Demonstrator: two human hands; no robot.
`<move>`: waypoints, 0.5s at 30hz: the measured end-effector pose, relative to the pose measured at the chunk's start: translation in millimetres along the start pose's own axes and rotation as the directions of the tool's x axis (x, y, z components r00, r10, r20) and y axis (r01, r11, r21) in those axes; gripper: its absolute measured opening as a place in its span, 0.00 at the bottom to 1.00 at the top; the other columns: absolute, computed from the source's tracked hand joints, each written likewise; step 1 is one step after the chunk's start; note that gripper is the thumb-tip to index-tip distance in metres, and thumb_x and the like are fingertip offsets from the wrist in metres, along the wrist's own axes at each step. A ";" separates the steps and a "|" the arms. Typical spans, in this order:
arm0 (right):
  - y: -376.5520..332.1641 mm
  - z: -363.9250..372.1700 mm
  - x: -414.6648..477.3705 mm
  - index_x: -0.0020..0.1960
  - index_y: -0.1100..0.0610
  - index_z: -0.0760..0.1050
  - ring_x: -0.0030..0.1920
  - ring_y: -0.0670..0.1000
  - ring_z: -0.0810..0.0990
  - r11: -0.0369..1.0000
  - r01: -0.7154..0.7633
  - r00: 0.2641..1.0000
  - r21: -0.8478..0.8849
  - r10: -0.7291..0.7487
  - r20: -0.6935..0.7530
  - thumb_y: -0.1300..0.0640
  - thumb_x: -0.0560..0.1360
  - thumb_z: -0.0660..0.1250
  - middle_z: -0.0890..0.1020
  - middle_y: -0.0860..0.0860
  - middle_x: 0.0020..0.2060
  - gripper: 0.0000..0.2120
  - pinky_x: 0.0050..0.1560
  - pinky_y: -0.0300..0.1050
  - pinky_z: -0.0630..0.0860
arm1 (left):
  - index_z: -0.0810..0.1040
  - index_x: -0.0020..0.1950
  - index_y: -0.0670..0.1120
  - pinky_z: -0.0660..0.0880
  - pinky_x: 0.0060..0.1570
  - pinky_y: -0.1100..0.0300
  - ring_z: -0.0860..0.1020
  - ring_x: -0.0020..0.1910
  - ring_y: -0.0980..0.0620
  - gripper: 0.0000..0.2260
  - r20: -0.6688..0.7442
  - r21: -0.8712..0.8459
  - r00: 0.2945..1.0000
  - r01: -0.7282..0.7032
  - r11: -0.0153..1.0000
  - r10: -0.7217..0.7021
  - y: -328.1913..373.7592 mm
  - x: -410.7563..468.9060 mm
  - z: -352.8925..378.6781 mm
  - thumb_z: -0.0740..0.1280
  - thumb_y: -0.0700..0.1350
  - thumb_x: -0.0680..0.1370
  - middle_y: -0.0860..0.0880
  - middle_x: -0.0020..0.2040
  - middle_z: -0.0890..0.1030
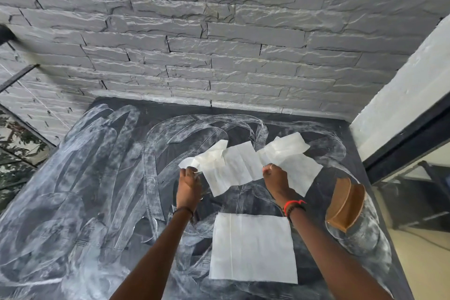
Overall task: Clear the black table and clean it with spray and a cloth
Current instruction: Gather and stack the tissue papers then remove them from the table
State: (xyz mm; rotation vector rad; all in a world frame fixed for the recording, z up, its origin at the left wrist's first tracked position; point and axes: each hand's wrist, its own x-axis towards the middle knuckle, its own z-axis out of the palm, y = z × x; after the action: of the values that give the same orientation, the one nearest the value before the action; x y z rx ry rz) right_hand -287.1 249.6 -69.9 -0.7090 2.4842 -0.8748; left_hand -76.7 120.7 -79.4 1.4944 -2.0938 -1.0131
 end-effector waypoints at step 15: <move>-111.2 74.4 46.1 0.59 0.62 0.76 0.46 0.49 0.74 0.958 0.261 0.906 0.118 -0.286 0.311 0.59 0.71 0.72 0.80 0.59 0.51 0.17 0.45 0.33 0.66 | 0.79 0.54 0.48 0.61 0.63 0.50 0.79 0.54 0.44 0.09 0.033 0.388 0.995 -0.104 0.916 0.098 -9.5 96.9 -14.2 0.66 0.49 0.76 0.46 0.53 0.83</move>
State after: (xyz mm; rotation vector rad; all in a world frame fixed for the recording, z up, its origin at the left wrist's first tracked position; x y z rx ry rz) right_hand -248.1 114.0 -58.9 -1.1006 2.0802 -0.8597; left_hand -96.6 24.6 -86.9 1.5331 -2.4598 -0.5897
